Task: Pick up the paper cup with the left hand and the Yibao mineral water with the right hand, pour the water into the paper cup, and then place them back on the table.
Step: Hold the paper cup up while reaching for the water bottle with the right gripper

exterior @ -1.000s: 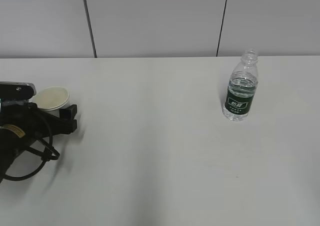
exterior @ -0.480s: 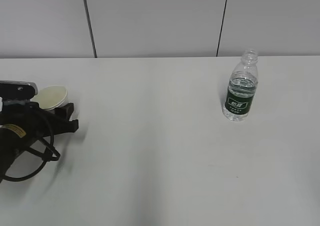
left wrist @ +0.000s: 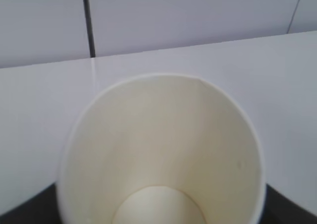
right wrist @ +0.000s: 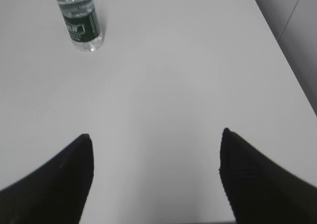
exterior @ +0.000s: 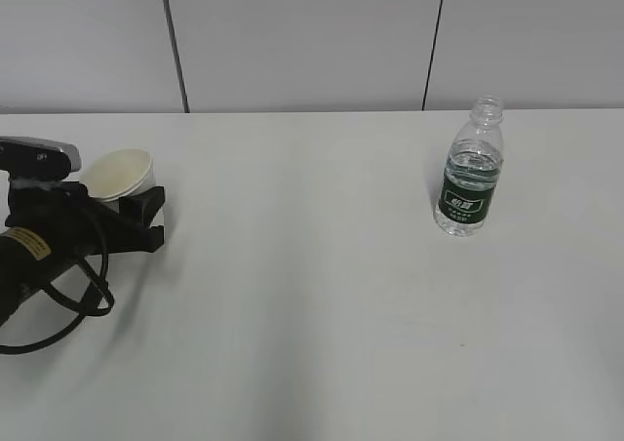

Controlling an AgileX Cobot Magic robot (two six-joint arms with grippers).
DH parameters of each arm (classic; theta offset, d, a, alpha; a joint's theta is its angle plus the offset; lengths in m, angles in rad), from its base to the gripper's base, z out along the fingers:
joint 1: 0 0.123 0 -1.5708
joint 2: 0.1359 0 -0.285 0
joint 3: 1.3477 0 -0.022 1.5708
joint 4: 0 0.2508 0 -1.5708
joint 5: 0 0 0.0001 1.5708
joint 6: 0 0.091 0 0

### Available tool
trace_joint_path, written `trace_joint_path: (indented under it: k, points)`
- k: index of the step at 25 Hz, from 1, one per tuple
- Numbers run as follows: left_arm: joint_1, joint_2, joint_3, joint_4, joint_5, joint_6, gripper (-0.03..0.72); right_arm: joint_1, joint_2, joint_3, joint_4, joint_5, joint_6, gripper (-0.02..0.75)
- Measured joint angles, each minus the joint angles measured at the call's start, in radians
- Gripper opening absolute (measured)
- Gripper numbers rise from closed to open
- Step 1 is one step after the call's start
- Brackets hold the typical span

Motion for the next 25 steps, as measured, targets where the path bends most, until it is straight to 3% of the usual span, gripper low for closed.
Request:
trace_joint_path:
  k: [7,16,25]
  points:
    - [-0.001,-0.131,0.049,0.130,0.060,-0.039,0.426,0.000,0.188,-0.027,0.026,-0.275,0.000,0.586]
    - [-0.046,-0.164,0.060,0.174,0.122,-0.053,0.426,0.000,0.488,-0.027,0.030,-0.556,-0.002,0.586]
    - [-0.051,-0.164,0.060,0.183,0.130,-0.056,0.426,0.000,0.705,0.139,0.038,-1.142,-0.002,0.586]
